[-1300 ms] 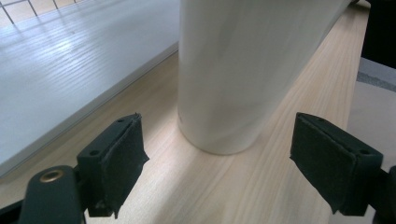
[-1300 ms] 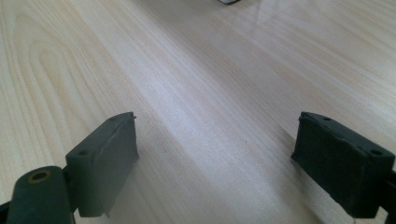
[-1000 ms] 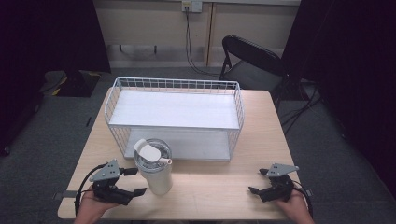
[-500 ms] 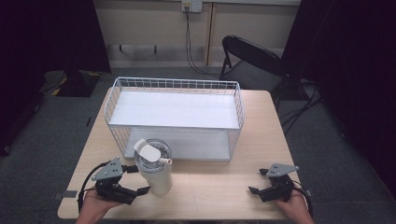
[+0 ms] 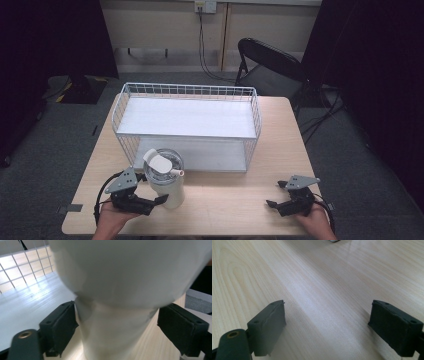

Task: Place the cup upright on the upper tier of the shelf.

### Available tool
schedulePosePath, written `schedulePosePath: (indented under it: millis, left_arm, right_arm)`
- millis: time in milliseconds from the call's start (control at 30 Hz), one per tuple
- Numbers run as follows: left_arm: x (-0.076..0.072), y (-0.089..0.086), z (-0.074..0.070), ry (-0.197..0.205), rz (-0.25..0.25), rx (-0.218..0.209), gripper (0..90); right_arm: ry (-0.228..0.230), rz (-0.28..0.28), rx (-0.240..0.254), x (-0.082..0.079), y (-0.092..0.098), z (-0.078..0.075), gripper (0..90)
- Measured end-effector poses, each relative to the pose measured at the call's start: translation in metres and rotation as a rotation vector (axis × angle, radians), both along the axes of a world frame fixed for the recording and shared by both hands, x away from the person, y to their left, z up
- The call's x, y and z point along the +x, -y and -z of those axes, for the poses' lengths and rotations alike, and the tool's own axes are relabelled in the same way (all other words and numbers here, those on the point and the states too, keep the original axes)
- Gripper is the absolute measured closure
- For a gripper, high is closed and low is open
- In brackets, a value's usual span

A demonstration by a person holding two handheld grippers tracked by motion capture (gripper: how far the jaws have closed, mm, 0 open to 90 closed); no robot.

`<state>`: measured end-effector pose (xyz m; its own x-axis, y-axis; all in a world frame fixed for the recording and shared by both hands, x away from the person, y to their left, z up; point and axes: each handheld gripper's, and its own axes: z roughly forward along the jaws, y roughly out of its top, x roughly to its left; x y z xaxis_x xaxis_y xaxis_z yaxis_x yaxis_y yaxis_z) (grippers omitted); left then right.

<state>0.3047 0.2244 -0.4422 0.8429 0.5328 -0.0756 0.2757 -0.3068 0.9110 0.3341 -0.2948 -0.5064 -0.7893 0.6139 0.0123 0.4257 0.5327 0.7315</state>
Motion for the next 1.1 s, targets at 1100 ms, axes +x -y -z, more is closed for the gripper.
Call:
schedulePosePath:
  millis: [1100]
  left_arm:
    - [-0.004,0.018,-0.015,0.156,-0.132,-0.128,10.0]
  right_arm:
    - [0.0,0.0,0.0,0.0,0.0,0.0,12.7]
